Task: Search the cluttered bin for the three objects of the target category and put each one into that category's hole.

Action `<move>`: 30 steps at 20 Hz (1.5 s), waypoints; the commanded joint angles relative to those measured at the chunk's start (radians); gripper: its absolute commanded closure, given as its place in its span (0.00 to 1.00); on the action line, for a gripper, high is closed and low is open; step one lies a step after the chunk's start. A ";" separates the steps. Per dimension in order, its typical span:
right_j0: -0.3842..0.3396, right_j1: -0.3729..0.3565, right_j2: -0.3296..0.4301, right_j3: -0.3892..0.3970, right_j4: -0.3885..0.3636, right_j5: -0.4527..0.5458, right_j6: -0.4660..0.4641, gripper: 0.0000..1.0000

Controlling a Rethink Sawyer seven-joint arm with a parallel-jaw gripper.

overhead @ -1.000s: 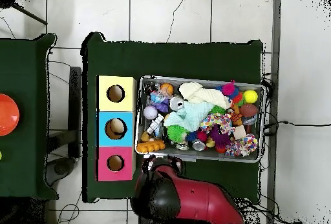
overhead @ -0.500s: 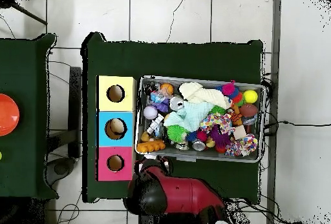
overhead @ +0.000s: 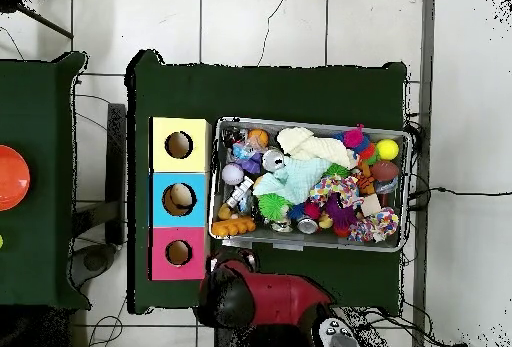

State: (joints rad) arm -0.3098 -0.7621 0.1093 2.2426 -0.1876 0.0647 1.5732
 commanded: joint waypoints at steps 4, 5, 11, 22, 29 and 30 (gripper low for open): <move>0.012 0.143 0.019 -0.095 -0.048 -0.117 0.129 0.00; 0.011 0.144 0.020 -0.095 -0.048 -0.119 0.129 0.00; 0.010 0.143 0.025 -0.096 -0.043 -0.112 0.128 0.00; 0.030 0.103 0.007 -0.093 -0.068 -0.085 0.105 0.00; 0.066 0.099 -0.033 -0.099 -0.056 -0.061 0.121 0.00; 0.065 0.095 -0.030 -0.099 -0.055 -0.054 0.120 0.00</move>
State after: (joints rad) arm -0.2550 -0.6602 0.0901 2.2421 -0.2246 0.0099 1.5732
